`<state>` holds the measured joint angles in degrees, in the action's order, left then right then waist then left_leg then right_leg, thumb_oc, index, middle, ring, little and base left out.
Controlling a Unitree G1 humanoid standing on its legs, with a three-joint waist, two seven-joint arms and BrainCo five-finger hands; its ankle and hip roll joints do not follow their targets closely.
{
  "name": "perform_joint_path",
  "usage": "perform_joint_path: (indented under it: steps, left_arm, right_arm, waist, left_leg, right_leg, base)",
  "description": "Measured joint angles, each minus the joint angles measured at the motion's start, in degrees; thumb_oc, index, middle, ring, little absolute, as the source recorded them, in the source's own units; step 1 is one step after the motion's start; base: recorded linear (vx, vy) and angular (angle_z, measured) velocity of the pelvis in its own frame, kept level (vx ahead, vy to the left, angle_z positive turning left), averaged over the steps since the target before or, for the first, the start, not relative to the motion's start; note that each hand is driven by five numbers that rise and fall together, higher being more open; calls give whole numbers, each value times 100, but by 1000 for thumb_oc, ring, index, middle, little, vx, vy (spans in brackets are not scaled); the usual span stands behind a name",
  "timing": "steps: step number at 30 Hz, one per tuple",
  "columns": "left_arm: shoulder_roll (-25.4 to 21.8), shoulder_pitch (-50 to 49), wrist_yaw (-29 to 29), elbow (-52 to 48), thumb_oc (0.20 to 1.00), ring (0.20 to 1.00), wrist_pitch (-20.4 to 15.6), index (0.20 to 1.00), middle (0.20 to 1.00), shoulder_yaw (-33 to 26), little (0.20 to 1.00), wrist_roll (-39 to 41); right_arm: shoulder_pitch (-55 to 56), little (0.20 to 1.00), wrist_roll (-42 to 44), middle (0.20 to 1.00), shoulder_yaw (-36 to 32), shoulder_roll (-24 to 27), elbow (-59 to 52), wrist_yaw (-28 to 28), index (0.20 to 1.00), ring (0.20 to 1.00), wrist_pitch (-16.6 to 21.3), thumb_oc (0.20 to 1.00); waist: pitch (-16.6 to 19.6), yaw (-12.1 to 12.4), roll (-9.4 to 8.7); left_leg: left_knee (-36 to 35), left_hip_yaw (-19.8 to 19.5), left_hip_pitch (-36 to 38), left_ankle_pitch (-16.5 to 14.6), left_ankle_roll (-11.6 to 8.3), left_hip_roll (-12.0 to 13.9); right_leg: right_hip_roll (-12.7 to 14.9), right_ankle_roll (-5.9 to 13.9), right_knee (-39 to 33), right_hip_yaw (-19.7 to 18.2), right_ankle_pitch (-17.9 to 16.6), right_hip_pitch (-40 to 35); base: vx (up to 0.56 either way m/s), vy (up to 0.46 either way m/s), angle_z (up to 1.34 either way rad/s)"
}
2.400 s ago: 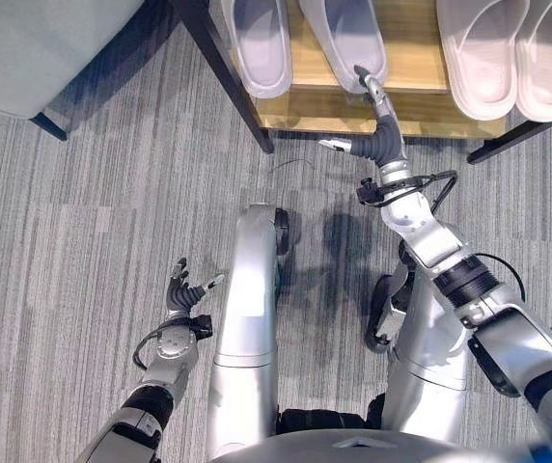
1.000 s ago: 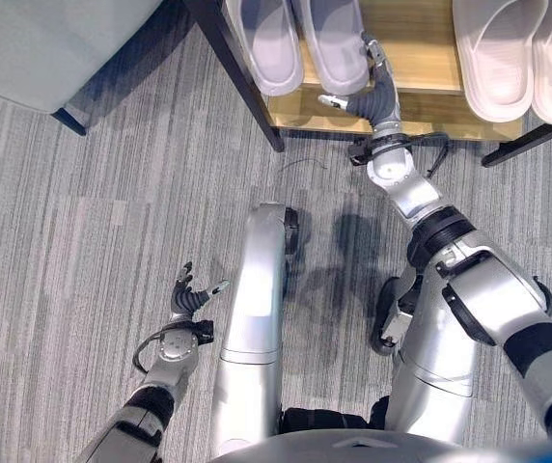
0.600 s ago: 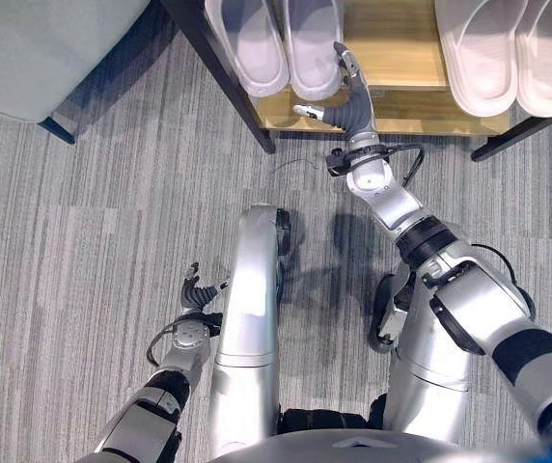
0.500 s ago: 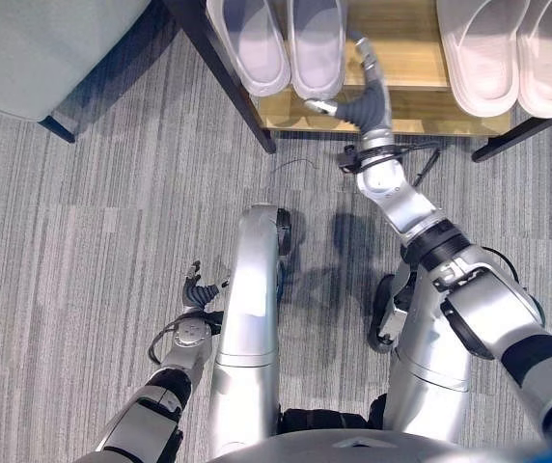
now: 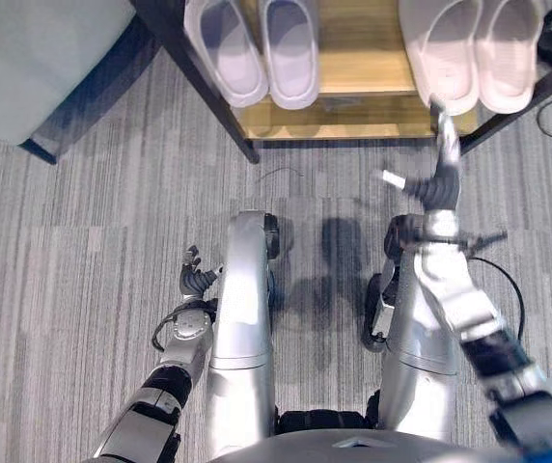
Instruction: Arrange the slippers neatly on the shoe rack.
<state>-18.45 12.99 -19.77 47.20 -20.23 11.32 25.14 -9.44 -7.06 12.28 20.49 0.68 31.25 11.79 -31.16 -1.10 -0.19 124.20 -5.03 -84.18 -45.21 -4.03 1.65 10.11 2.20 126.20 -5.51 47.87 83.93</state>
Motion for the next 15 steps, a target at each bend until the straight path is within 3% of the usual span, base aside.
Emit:
perform_joint_path:
  steps: [1, 2, 3, 4, 6, 9, 10, 12, 13, 14, 15]
  left_arm:
    - [100, -1, -2, 124, 1000, 1000, 6, 1000, 1000, -148, 1000, 6]
    - [78, -191, 55, 465, 1000, 1000, 50, 1000, 1000, -338, 1000, -238]
    - [62, -200, 81, 1204, 1000, 1000, 61, 1000, 1000, -285, 1000, -472]
    - [83, -45, 110, 1725, 1000, 1000, 143, 1000, 1000, -280, 1000, -662]
    - [97, -249, 84, 1847, 1000, 1000, 218, 1000, 1000, -488, 1000, -917]
    - [163, -744, 114, 1890, 1000, 1000, 267, 1000, 1000, -475, 1000, -1134]
    - [191, -922, 123, 2100, 1000, 1000, 388, 1000, 1000, -492, 1000, -1302]
    - [224, -1133, 243, 2293, 1000, 1000, 577, 1000, 1000, -581, 1000, -1343]
    - [269, -1166, 376, 2500, 1000, 1000, 738, 1000, 1000, -888, 1000, -1335]
    - [335, -1178, 402, 2595, 1000, 1000, 752, 1000, 1000, -1015, 1000, -1329]
    - [401, -1303, 505, 2660, 1000, 1000, 777, 1000, 1000, -886, 1000, -1331]
  right_arm:
    - [506, 1000, -7, 1000, -172, -11, -192, -29, 1000, 1000, 14, 1000]
    - [970, 1000, -262, 1000, -216, 293, -71, -45, 1000, 1000, 15, 1000]
    - [1270, 1000, -603, 1000, -578, 543, 478, 74, 1000, 1000, 45, 1000]
    - [1404, 1000, -757, 1000, -883, 519, 987, 100, 1000, 1000, 102, 1000]
    - [1433, 1000, -779, 1000, -1352, 373, 2170, 293, 1000, 1000, 23, 1000]
    - [1210, 1000, -648, 1000, -1977, 316, 3678, 739, 1000, 1000, -192, 1000]
    - [1028, 1000, -402, 1000, -2081, 317, 4278, 788, 1000, 1000, -230, 1000]
    - [719, 1000, 302, 1000, -1998, 255, 4805, 673, 1000, 1000, -172, 1000]
    - [382, 1000, 965, 1000, -2460, -46, 5796, 341, 1000, 1000, -71, 1000]
    - [361, 1000, 1435, 1000, -2800, -368, 6402, 198, 1000, 1000, -60, 1000]
    - [497, 1000, 2060, 1000, -2625, -497, 6914, -168, 1000, 1000, -53, 1000]
  waist:
    - [90, -2, -11]
    - [397, -169, -136]
    - [1064, -329, -331]
    - [1268, -276, -310]
    - [1668, -215, -358]
    - [2182, -119, -325]
    - [2296, -77, -277]
    - [2538, 60, -191]
    - [2641, 127, -254]
    - [2717, 188, -312]
    - [2845, 218, -233]
  left_leg:
    - [-266, 0, 69, 75, -2, 43]
    - [-790, 3, 215, 226, 40, 28]
    - [-1410, 116, 492, 352, 85, 117]
    - [-1765, 88, 807, 359, 127, 199]
    - [-2703, 169, 1536, 563, 171, 220]
    - [-4467, 370, 2671, 1162, 263, 230]
    - [-5429, 435, 3383, 1505, 292, 209]
    - [-6371, 446, 4115, 1796, 265, 195]
    - [-7023, 484, 4703, 2058, 255, 136]
    - [-8040, 497, 5509, 2484, 266, 40]
    - [-9303, 502, 6521, 2871, 303, 20]
  right_leg:
    - [1, 1, -275, 76, -64, -91]
    - [26, -13, -846, 213, -240, -268]
    - [130, -164, -1466, 344, -415, -500]
    - [142, -190, -1884, 505, -445, -883]
    - [223, -169, -2825, 682, -671, -1614]
    - [207, -133, -4590, 877, -1307, -2721]
    - [187, -104, -5544, 1001, -1643, -3445]
    - [145, -72, -6516, 1160, -1873, -4208]
    - [143, -14, -7125, 1175, -2183, -4742]
    - [192, 58, -8024, 1345, -2554, -5505]
    - [144, 159, -9350, 1614, -2969, -6574]
  base:
    - [-22, 61, -6]
    - [-80, 93, -10]
    - [-118, 82, -10]
    - [-113, 79, -3]
    - [-69, 15, -1]
    - [-29, 3, -2]
    - [142, 22, 4]
    - [187, 60, 2]
    - [298, 70, 12]
    - [368, 53, 22]
    - [425, 49, 41]
